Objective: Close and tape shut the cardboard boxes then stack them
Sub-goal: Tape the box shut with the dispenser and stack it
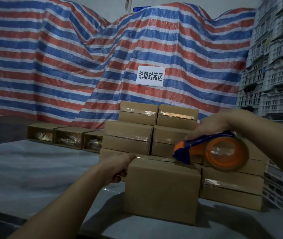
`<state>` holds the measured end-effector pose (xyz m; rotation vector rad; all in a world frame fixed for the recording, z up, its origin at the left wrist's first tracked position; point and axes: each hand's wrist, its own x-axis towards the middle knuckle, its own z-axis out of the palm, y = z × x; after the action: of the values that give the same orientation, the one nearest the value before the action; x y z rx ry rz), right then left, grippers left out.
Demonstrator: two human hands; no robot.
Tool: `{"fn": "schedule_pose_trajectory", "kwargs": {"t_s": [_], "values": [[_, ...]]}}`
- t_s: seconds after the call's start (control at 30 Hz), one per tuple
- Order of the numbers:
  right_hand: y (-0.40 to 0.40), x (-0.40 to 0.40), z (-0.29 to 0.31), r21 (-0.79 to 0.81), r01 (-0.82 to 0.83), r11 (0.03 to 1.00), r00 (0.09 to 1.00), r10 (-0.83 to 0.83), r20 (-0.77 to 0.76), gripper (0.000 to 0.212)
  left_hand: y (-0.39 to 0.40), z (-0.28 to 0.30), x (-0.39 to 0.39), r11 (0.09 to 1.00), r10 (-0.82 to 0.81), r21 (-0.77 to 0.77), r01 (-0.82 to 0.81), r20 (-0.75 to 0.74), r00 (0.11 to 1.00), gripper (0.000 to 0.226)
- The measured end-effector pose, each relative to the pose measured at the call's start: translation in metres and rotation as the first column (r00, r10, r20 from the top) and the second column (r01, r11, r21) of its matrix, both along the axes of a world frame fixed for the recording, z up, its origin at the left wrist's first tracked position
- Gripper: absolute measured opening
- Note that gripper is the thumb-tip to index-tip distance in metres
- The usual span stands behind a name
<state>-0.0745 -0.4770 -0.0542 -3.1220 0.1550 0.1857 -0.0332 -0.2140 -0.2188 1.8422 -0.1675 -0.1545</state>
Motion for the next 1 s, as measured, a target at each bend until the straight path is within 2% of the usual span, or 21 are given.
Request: {"fn": "schedule_pose_trajectory", "kwargs": {"t_s": [0.13,0.2,0.23,0.3,0.37,0.43,0.5,0.57,0.63,0.87,1.0], "values": [[-0.02,0.004,-0.015,-0.03,0.048,0.998,0.996,-0.045,0.078,0.067,-0.001,0.002,-0.007,0.999,0.018,0.044,-0.017,-0.013,1.0,0.037],[-0.021,0.005,-0.017,-0.023,0.044,0.999,0.997,-0.042,0.067,0.066,0.0,0.01,-0.011,0.985,0.046,0.168,-0.05,0.029,0.999,0.042],[-0.021,0.004,-0.018,-0.021,0.049,0.999,0.997,-0.048,0.066,0.066,-0.001,0.015,-0.012,0.96,0.056,0.268,-0.079,0.091,0.994,0.041],[-0.022,0.004,-0.019,-0.018,0.063,0.998,0.996,-0.062,0.07,0.068,-0.007,0.027,-0.016,0.88,0.068,0.429,-0.203,0.309,0.949,0.042],[-0.024,0.005,-0.02,-0.009,0.065,0.998,0.996,-0.064,0.066,0.065,-0.023,0.037,-0.02,0.814,0.035,0.469,-0.342,0.549,0.835,0.037],[-0.023,0.005,-0.02,0.004,0.064,0.998,0.996,-0.064,0.058,0.063,-0.045,0.044,-0.029,0.787,-0.089,0.512,-0.345,0.648,0.757,0.029],[-0.022,0.006,-0.019,0.006,0.062,0.998,0.997,-0.062,0.047,0.064,-0.067,0.045,-0.035,0.763,-0.24,0.616,-0.196,0.551,0.799,0.032],[-0.023,0.006,-0.018,0.004,0.063,0.998,0.997,-0.063,0.041,0.065,-0.08,0.044,-0.038,0.669,-0.373,0.743,-0.011,0.349,0.86,0.041],[-0.025,0.006,-0.017,0.005,0.059,0.998,0.997,-0.059,0.042,0.068,-0.083,0.044,-0.037,0.592,-0.435,0.803,0.065,0.25,0.865,0.045],[-0.051,-0.006,-0.007,0.015,0.02,1.0,0.996,-0.022,0.084,0.074,-0.075,0.047,-0.039,0.523,-0.483,0.851,0.053,0.244,0.841,0.048],[-0.082,-0.025,-0.018,0.027,0.037,0.999,0.997,-0.038,0.07,0.085,-0.074,0.047,-0.034,0.561,-0.463,0.823,0.09,0.222,0.858,0.048]]}}
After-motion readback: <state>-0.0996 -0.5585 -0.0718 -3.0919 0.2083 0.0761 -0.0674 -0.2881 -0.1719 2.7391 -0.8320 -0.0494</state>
